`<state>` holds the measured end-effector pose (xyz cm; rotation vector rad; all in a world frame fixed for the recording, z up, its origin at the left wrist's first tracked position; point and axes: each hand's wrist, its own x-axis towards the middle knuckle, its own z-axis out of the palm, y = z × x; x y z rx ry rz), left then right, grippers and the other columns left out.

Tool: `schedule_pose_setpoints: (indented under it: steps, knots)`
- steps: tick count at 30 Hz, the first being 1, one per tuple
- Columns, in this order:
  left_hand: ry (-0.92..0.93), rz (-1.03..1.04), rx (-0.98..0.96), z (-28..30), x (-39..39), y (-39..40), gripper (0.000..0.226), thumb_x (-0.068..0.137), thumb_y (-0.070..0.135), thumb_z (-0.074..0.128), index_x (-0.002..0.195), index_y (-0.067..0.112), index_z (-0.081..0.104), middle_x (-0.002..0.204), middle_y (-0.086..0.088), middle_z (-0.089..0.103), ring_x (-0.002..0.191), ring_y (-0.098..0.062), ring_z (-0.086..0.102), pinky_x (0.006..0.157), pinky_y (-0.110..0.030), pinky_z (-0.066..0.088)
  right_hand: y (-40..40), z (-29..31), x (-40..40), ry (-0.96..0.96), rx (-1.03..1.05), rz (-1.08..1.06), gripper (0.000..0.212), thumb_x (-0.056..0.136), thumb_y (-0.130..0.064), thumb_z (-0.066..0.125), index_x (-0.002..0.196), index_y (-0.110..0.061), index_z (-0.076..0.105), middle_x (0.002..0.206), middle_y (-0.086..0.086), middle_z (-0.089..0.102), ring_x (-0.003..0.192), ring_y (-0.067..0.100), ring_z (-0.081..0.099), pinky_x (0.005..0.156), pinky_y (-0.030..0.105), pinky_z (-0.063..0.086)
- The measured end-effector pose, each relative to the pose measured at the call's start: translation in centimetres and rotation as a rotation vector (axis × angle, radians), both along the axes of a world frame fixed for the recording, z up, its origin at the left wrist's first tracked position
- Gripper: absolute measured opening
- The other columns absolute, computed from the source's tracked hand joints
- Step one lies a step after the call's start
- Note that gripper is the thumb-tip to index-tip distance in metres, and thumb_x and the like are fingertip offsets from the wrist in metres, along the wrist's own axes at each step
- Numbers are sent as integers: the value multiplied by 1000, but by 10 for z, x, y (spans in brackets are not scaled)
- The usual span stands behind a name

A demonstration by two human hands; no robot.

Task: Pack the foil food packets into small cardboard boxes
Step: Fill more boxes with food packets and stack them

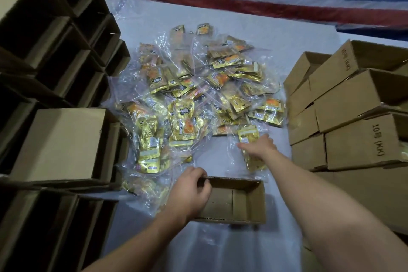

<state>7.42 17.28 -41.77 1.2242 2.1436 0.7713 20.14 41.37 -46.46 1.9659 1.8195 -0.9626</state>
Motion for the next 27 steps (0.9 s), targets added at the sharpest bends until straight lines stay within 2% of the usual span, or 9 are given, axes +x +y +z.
schedule_pose_setpoints:
  steps: [7,12,15,17,19,21,23,24,27]
  knots:
    - [46,0,5,-4,4,-1,9,89,22,58,93,16,62,91,1,56,85,-16,53,77,-23,39,-13,-36,-28,-199,49,51,113,67,-56,79,148,-2,20,147,14,31,134,31,34,100,46,43]
    - [48,-3,-9,-6,3,-2,8,89,26,55,90,19,60,90,4,54,85,-14,53,79,-28,42,-8,-41,-31,-203,31,133,86,78,-43,74,144,-4,32,141,16,36,130,34,37,98,44,45]
    - [41,-11,4,-8,3,-4,7,88,25,56,90,20,59,89,5,53,85,-13,52,79,-27,42,-9,-39,-24,-165,48,158,86,78,-43,73,143,-6,31,140,17,35,129,37,39,101,44,43]
    - [31,-3,7,-10,3,-4,7,88,25,56,91,20,60,89,6,53,84,-12,51,78,-26,42,-8,-32,-18,-18,22,97,89,79,-54,71,144,-6,32,141,16,35,129,38,42,103,42,42]
    - [10,9,-3,-10,3,-3,6,88,26,56,90,21,59,87,7,52,82,-12,51,75,-27,42,-6,-16,-14,212,-32,-69,83,83,-52,68,142,-4,36,135,15,43,118,35,53,93,39,47]
    - [-5,6,-16,-10,2,-1,5,88,28,55,88,23,56,86,8,50,80,-12,50,72,-29,42,-9,8,-9,472,-91,-248,54,88,-34,62,130,-5,46,103,10,60,83,23,62,64,31,49]
    - [-6,-10,-20,-10,2,-1,5,88,30,54,86,25,54,84,10,49,79,-11,50,71,-30,42,-15,37,-2,708,-148,-423,28,90,-20,56,115,-8,52,72,3,63,57,16,58,50,25,43]
    - [-5,-17,-19,-9,2,-1,6,88,30,53,85,24,54,84,9,49,79,-12,50,71,-30,43,-18,50,3,842,-179,-520,23,91,-17,53,113,-8,55,71,2,65,58,15,60,54,27,48]
    - [-4,-25,-18,-8,2,-2,6,88,30,53,85,25,54,83,9,49,79,-12,50,72,-31,44,-33,84,22,1227,-303,-745,30,94,-17,47,116,0,61,98,13,67,83,22,64,84,43,56]
